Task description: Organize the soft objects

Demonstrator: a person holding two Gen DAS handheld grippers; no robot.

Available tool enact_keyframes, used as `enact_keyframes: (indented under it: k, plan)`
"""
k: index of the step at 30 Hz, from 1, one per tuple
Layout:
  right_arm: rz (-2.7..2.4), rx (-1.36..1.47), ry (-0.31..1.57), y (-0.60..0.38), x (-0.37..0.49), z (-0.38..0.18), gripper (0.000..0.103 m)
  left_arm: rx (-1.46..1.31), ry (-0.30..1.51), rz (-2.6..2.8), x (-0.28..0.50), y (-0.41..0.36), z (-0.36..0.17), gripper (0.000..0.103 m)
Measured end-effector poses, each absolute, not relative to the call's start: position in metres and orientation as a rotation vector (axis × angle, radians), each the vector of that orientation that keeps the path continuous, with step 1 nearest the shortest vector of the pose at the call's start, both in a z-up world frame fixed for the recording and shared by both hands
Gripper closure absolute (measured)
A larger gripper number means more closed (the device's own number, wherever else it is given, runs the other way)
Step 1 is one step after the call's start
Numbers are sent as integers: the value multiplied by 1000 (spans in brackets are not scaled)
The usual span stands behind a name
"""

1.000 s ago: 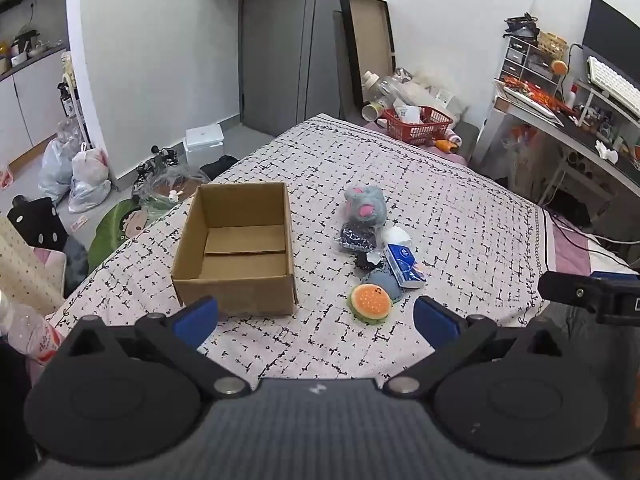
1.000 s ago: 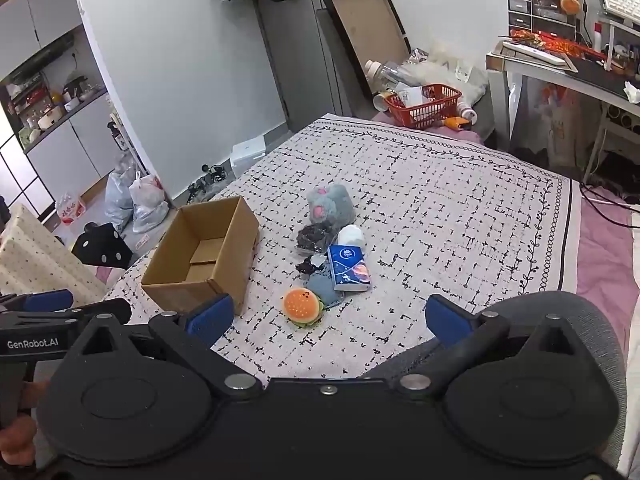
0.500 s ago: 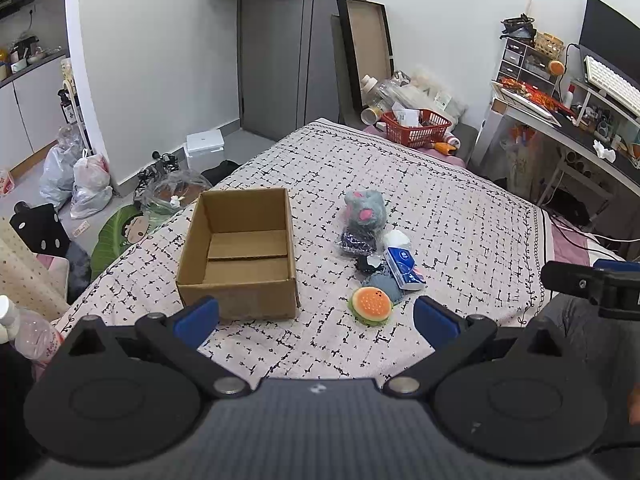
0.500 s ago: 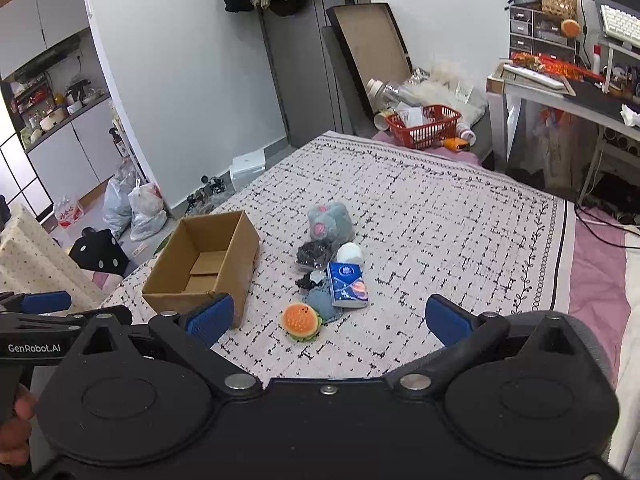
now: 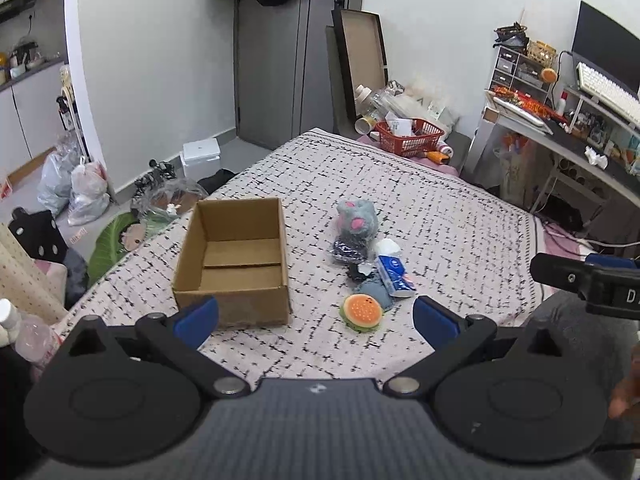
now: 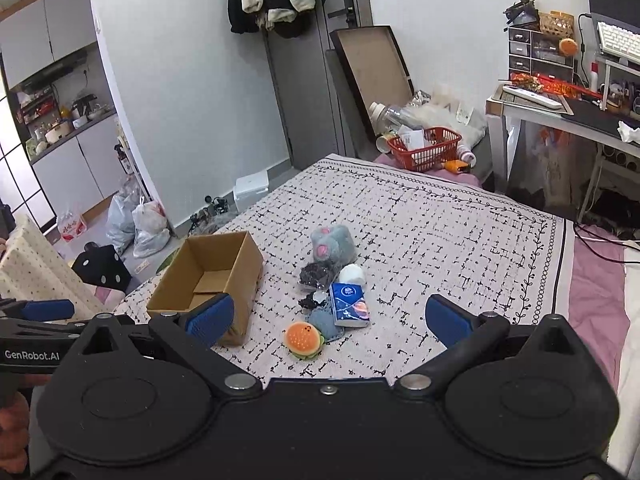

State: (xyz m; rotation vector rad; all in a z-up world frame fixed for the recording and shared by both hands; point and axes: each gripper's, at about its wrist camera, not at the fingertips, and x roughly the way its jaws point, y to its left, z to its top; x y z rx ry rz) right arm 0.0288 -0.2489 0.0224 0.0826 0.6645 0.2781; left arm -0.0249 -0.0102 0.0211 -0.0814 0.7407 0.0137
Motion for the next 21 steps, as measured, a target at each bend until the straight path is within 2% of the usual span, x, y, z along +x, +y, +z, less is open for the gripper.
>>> enact_keyframes:
  k: [21]
  plan:
    - [276, 65, 645, -247, 19, 20, 0, -99, 694, -8, -43, -14, 23, 0]
